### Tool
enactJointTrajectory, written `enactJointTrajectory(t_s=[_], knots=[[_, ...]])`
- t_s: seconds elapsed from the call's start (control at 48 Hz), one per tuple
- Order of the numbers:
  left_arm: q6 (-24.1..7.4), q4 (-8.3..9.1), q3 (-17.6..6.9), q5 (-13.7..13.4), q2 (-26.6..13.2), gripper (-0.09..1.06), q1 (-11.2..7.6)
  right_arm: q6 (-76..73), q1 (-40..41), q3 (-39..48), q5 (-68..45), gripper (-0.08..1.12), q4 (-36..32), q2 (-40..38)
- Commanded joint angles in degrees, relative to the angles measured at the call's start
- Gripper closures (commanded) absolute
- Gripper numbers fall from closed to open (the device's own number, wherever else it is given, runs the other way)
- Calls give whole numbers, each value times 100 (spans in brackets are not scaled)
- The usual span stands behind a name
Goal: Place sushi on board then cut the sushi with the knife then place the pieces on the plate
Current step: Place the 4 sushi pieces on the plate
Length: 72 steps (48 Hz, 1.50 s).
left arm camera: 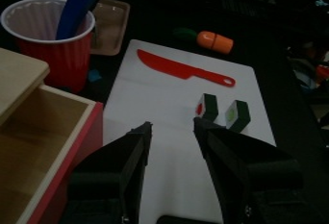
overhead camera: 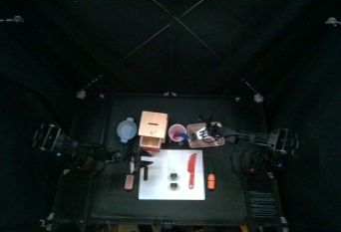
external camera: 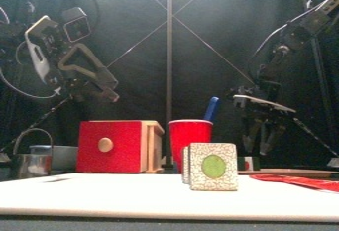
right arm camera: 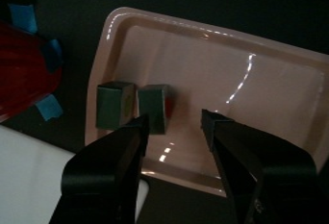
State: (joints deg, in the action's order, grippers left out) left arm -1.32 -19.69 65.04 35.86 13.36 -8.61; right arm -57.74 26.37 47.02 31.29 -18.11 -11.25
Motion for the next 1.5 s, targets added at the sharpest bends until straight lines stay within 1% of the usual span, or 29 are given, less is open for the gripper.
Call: enactJointTrajectory(t_s=[0.021, 0.146, 0.229, 0.271, 0.396, 0.5, 0.604, 0.708, 0.792, 0.917, 1.083, 1.25, 1.5], knots=[[-9, -9, -97, 26, 18, 18, -9, 97, -97, -26, 246, 22, -26, -677], [-9, -9, -132, 26, 9, 18, -9, 193, -650, 114, 193, 21, -316, -1336], [0, -9, -114, 35, 9, 18, -9, 316, -1345, 211, 79, 21, -290, -1644], [0, -18, -105, 26, 9, 18, 0, 387, -1670, 202, 44, 21, -202, -1670], [-9, -123, -79, 35, 9, 18, 26, 519, -2514, 132, -53, 21, 114, -1573], [-26, -132, -114, 35, 26, 18, 53, 527, -2979, -70, 18, 22, 439, -1283], [-26, -123, -220, 26, 26, 18, 88, 554, -3164, -396, 26, 22, 598, -923], [-26, -132, -281, 35, 26, 18, 97, 747, -3384, -844, -18, 22, 536, -457], [-26, -132, -316, 35, 9, 18, 97, 1116, -3542, -1178, -88, 22, 475, -88], [-26, -132, -334, 35, 9, 18, 97, 1925, -3630, -1705, -35, 22, 589, 589], [-18, -141, -334, 35, 18, 18, 88, 2883, -3604, -2259, 114, 22, 1020, 1371], [-18, -141, -334, 35, 9, 18, 97, 3709, -3604, -2681, 141, 22, 1362, 1793], [0, -149, -325, 44, 9, 18, 105, 4210, -3542, -2830, 158, 22, 1670, 2065]])
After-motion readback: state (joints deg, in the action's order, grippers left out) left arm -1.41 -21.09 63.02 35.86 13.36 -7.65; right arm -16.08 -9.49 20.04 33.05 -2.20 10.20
